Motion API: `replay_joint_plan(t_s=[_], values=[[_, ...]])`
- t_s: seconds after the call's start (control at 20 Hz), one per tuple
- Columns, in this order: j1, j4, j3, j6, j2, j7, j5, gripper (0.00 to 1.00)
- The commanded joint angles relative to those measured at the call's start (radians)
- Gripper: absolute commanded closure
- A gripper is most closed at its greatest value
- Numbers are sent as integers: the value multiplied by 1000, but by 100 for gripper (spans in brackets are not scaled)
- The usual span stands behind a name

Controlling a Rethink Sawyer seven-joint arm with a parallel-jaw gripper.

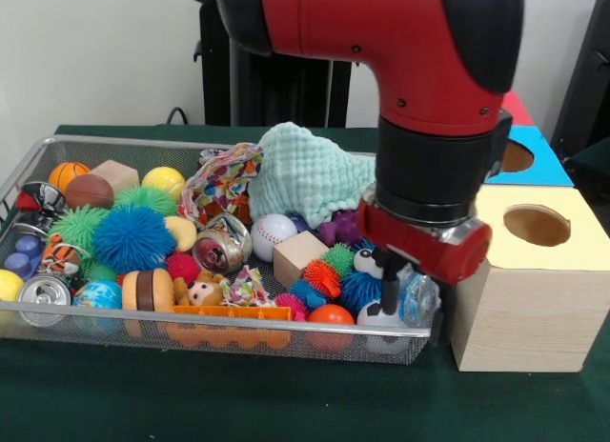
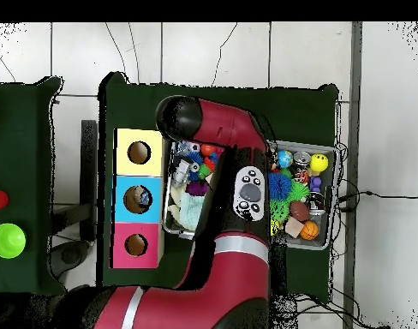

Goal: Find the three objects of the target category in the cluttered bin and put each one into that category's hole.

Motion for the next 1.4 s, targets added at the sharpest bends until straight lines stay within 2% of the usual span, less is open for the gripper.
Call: replay_joint_plan(t_s=[0.05, 0.25, 0.5, 0.65, 0.9, 1.4], values=[[39, -32, 50, 186, 4, 177, 47, 0], [34, -28, 71, 230, -10, 172, 76, 0], [29, 46, 82, 258, -74, 135, 110, 0], [26, 63, 77, 284, -95, 115, 114, 0], [-6, 56, 91, 239, -52, 65, 106, 0], [-24, 63, 76, 210, -27, 32, 71, 0]])
